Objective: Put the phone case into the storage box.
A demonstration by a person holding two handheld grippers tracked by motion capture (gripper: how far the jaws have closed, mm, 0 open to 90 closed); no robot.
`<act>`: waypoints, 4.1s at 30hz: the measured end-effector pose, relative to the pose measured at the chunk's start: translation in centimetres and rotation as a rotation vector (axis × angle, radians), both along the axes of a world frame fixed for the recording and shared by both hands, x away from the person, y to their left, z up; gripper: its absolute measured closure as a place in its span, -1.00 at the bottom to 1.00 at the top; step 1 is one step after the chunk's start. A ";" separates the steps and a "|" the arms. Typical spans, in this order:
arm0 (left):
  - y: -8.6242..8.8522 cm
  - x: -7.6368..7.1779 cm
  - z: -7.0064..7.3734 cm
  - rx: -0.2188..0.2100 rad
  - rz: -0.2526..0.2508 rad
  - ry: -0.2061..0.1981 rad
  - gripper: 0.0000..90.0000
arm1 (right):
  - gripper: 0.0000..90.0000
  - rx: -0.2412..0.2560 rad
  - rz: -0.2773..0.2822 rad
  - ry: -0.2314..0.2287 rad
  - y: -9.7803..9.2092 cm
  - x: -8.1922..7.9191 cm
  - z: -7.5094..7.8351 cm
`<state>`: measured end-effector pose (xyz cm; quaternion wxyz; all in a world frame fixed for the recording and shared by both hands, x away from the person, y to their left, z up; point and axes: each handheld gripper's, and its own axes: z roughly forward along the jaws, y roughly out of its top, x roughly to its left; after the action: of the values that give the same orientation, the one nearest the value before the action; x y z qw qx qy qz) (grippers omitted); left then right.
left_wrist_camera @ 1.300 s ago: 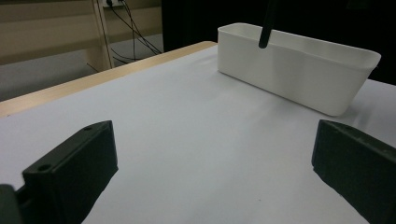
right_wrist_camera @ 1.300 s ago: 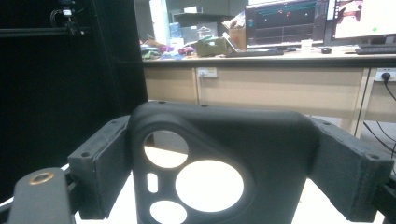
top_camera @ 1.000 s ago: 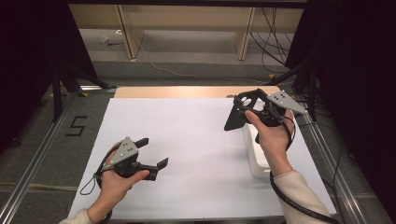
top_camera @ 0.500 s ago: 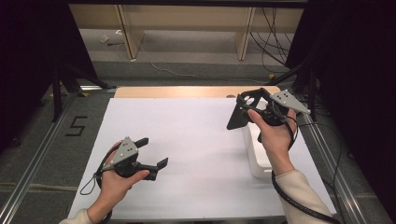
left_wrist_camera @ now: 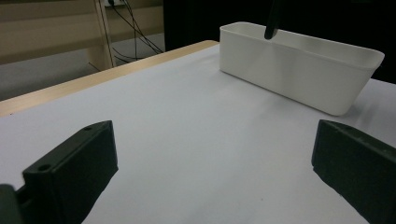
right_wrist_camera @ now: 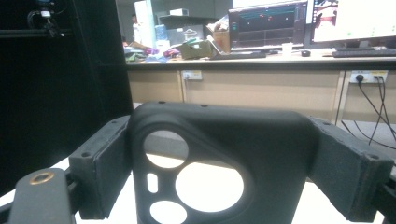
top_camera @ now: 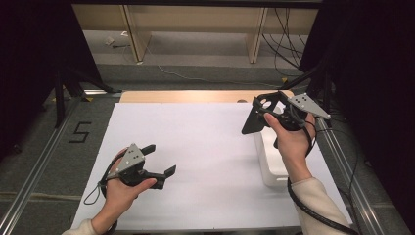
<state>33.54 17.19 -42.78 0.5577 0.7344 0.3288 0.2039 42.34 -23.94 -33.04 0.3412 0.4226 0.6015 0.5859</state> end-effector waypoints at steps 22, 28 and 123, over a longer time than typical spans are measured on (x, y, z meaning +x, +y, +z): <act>0.0 0.0 0.0 0.002 0.001 -0.001 -1.00 | -0.68 -0.006 -0.059 -0.006 -1.7 0.3 0.1; 0.0 0.0 0.0 0.002 0.002 -0.001 -1.00 | -0.67 -0.010 -0.076 -0.008 -2.2 0.4 0.1; 0.1 0.2 -0.2 -0.005 0.002 0.007 -1.00 | -0.68 -0.070 -0.170 0.012 -4.8 2.2 -1.2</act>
<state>33.75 17.31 -42.98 0.5582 0.7333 0.3321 0.2009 44.51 -28.72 -34.21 0.4008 0.4633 0.5855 0.5309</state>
